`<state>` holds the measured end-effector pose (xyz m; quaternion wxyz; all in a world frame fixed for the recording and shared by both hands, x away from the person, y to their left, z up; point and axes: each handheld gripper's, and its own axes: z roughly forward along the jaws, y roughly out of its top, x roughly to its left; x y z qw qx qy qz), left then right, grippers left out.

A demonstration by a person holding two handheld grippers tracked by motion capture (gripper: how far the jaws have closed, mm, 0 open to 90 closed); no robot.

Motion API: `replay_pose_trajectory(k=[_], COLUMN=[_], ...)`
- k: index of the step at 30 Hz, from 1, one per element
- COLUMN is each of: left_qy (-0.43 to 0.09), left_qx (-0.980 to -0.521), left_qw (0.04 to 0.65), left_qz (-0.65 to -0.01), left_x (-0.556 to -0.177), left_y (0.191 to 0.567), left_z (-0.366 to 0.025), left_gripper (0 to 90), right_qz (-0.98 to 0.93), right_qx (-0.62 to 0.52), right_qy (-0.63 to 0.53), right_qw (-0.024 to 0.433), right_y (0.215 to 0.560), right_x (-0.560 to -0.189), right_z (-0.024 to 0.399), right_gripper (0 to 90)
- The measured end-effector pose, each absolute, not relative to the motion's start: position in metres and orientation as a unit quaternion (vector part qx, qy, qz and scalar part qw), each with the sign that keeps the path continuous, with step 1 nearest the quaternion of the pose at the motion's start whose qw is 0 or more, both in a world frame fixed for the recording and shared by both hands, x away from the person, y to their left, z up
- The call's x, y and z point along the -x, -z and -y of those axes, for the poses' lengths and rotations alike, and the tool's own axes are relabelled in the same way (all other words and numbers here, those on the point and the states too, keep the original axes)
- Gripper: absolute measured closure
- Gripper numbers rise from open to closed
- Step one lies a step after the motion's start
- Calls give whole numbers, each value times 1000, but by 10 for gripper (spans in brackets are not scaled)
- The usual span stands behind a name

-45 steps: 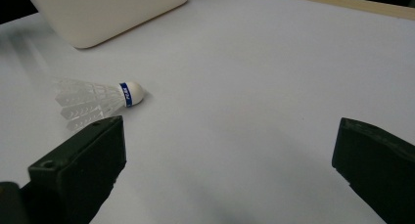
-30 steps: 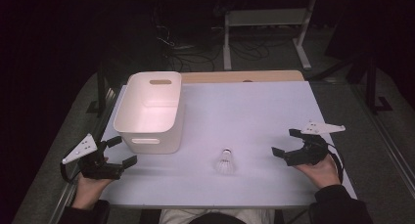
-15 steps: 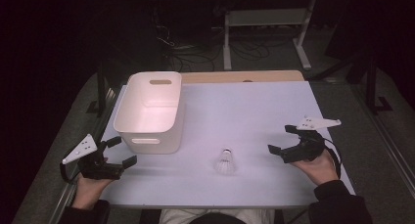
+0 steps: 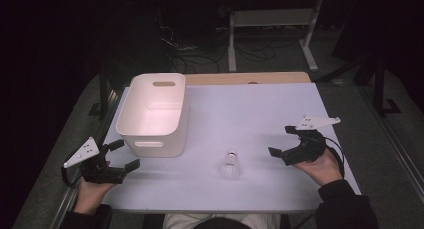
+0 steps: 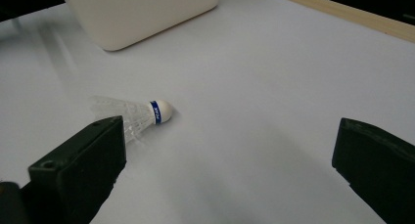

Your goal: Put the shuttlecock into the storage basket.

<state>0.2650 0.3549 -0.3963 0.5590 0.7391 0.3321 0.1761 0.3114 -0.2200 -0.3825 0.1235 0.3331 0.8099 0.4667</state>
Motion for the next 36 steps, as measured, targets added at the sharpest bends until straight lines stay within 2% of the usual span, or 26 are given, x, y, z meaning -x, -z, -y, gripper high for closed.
replay_pose_trajectory(k=[36], left_qy=[-175], left_qx=[-739], left_qw=[559], left_qz=[-332], left_x=[-265], left_y=[396], left_z=[-355], left_gripper=[0], right_qz=[-850], right_qx=[-279], right_qy=[-437], right_qw=[91], right_y=[383], right_x=[-317], right_z=[187], right_gripper=[0])
